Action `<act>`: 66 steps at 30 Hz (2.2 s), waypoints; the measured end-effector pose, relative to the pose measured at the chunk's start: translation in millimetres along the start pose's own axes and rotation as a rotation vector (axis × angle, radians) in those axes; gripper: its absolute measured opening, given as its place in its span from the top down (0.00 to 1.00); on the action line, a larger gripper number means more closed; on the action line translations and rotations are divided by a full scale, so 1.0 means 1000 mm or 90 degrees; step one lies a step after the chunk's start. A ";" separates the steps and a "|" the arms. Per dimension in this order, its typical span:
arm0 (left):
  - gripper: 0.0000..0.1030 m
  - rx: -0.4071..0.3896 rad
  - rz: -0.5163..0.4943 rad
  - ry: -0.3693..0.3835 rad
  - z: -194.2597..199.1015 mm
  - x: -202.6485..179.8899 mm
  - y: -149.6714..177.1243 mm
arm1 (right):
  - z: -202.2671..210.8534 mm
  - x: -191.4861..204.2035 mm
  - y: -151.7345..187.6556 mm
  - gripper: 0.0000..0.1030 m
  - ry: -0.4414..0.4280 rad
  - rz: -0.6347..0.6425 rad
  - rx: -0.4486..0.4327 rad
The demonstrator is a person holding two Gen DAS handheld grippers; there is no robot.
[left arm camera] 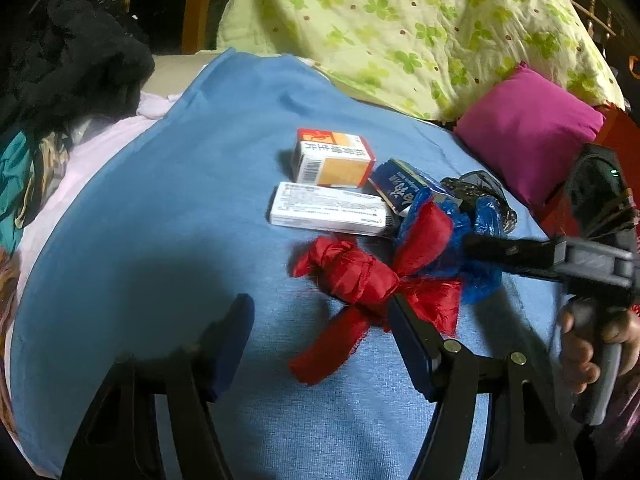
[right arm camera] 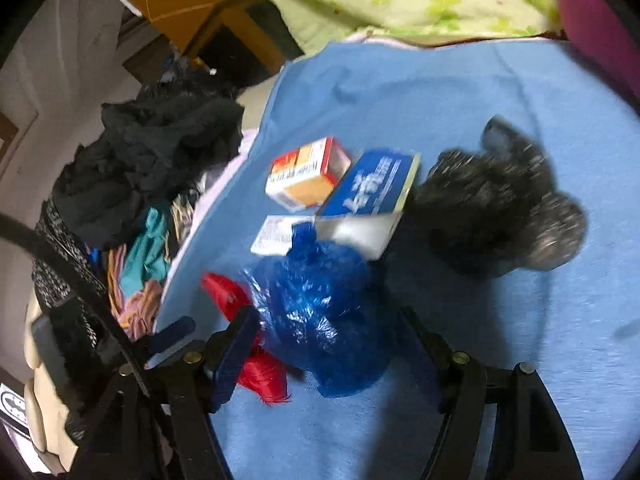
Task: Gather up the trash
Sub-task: 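Grasp the blue plastic bag with the right tool, then lift the blue bag with the right tool while the left approaches the red ribbon, then grasp the red ribbon bow with the left tool, then carry the blue bag and red ribbon toward the red mesh basket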
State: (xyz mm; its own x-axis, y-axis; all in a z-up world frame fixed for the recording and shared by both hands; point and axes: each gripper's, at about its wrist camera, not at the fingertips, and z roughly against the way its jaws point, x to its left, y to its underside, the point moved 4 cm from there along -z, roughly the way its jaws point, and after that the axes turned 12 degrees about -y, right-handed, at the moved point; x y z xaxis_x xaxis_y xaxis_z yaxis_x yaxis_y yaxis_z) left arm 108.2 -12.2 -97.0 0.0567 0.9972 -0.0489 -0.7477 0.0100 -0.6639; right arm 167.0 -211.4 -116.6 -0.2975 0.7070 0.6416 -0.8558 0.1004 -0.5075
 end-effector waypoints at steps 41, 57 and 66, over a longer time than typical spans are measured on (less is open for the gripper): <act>0.83 0.071 0.013 0.098 -0.026 -0.035 0.007 | 0.142 0.022 0.084 0.58 0.070 -0.065 -0.192; 0.83 -0.071 -0.097 -0.017 0.110 -0.067 0.031 | 0.189 0.051 0.113 0.58 0.025 -0.033 -0.296; 0.83 -0.131 -0.139 -0.068 0.160 -0.085 0.036 | 0.212 0.060 0.136 0.58 0.019 -0.011 -0.318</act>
State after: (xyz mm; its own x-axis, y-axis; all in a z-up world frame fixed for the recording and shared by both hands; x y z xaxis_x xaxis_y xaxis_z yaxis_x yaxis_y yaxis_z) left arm -29.0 -84.3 2.5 0.1239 0.9753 0.1830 -0.5756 0.2209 -0.7873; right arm -57.4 -303.4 -25.1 -0.2667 0.7218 0.6387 -0.5505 0.4299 -0.7156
